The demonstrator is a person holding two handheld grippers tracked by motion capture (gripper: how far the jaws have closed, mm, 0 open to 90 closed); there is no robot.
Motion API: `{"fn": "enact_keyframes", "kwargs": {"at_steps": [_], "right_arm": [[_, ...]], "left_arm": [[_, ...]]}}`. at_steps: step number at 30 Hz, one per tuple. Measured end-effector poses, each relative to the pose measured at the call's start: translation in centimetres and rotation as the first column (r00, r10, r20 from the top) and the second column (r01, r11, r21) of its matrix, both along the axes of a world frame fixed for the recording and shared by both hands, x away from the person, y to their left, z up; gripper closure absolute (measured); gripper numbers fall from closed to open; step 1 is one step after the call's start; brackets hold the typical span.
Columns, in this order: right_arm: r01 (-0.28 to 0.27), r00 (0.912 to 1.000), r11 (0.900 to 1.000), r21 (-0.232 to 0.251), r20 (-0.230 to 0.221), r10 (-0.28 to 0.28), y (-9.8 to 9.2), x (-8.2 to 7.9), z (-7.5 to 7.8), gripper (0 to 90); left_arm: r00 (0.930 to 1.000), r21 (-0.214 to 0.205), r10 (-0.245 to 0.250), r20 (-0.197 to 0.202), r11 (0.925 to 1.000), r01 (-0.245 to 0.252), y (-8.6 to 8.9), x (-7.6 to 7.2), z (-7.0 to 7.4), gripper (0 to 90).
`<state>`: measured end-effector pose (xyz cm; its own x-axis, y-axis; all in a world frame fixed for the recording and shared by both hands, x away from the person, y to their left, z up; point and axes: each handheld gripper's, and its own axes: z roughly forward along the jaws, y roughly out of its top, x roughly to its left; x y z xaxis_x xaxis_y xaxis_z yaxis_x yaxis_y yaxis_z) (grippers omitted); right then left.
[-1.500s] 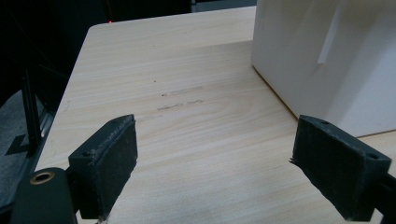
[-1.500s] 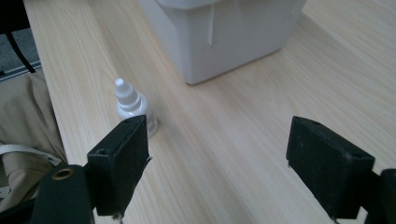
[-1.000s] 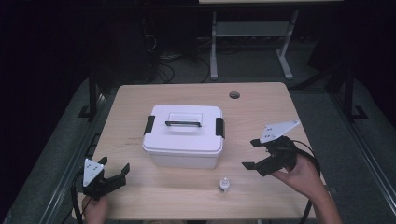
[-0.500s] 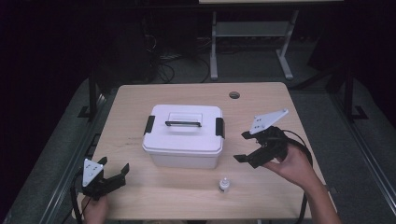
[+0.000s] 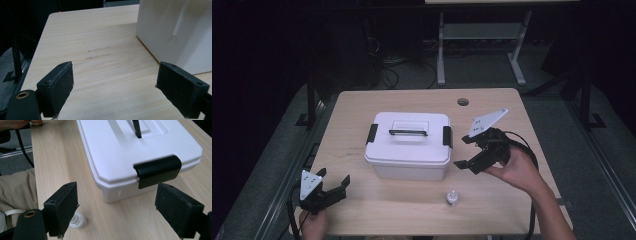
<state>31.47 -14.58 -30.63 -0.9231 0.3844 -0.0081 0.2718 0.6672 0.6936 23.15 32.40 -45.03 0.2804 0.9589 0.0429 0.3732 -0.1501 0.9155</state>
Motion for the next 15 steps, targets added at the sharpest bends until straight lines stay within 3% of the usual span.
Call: {"fn": "enact_keyframes", "kwargs": {"at_steps": [15], "right_arm": [[-0.039, 0.9992, 0.999, -0.022, 0.006, 0.04, 2.0, 0.9, 1.1, 17.5]], "left_arm": [[1.0, -0.001, -0.001, 0.002, 1.0, 0.001, 0.0, 0.0, 0.0, 13.0]]}}
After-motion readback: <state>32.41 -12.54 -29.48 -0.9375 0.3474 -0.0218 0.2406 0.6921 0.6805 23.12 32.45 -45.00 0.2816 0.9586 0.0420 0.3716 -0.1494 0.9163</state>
